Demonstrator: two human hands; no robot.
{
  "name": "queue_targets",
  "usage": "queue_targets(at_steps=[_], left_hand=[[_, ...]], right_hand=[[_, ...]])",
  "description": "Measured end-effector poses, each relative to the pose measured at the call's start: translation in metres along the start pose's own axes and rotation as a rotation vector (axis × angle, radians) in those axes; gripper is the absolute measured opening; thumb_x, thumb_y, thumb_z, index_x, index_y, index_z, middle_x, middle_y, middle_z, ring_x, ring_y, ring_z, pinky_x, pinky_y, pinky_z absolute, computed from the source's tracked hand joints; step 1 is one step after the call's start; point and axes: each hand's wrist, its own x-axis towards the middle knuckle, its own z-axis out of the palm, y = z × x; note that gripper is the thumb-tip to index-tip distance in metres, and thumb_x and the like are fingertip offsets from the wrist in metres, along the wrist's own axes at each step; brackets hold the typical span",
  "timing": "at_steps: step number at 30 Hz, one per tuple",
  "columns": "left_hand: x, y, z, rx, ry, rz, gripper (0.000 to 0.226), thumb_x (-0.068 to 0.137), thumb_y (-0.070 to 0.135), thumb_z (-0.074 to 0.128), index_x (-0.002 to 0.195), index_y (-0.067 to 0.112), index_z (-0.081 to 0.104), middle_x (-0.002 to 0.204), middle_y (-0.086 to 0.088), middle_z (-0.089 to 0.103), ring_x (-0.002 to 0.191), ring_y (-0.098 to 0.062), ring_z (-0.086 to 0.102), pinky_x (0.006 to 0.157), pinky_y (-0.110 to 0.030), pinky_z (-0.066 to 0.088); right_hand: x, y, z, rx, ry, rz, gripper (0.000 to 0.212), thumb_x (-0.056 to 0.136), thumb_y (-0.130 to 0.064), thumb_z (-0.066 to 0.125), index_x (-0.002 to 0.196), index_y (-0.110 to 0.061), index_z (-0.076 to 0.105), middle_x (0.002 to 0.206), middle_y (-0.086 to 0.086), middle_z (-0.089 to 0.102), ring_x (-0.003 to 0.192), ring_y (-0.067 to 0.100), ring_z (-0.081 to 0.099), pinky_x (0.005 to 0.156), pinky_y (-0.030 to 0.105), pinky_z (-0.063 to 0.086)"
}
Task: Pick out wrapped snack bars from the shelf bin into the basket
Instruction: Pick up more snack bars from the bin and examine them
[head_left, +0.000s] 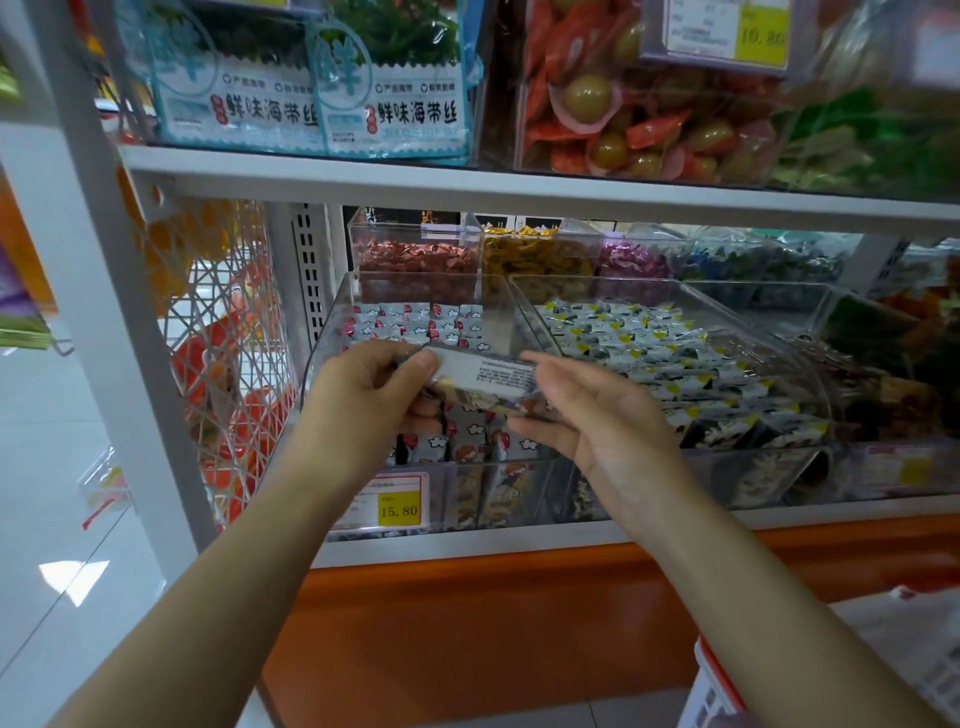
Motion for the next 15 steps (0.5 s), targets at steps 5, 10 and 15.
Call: queue_targets(at_steps=[5,10,15], left_hand=[[-0.004,0.003,0.01,0.081,0.037,0.042,0.022,0.095,0.024,0.05,0.084,0.012,0.065,0.064,-0.004,0.064,0.053,-0.009,0.061,0.058,-0.028,0.057],[0.007,0.004,0.014,0.244,0.104,0.11,0.028,0.095,0.027,0.049,0.12,0.017,0.059,0.093,0.0,0.066,0.075,-0.003,0.06,0.059,-0.014,0.046],[0.046,0.001,0.037,0.587,-0.052,0.14,0.036,0.098,0.018,0.041,0.133,0.012,0.049,0.134,-0.011,0.053,0.104,-0.019,0.054,0.084,-0.026,0.042]], right_hand=[[-0.004,0.002,0.007,-0.331,0.012,-0.134,0.03,0.08,-0.032,0.063,0.11,-0.036,0.059,0.093,-0.003,0.068,0.081,0.013,0.071,0.07,0.021,0.056],[0.007,-0.004,-0.009,-0.082,0.35,-0.109,0.017,0.088,-0.015,0.061,0.104,-0.012,0.063,0.084,0.006,0.067,0.062,0.015,0.068,0.054,0.022,0.055],[0.02,-0.005,-0.027,0.158,0.447,-0.046,0.021,0.086,-0.012,0.063,0.107,-0.009,0.06,0.089,0.007,0.064,0.061,0.012,0.067,0.056,0.02,0.053]])
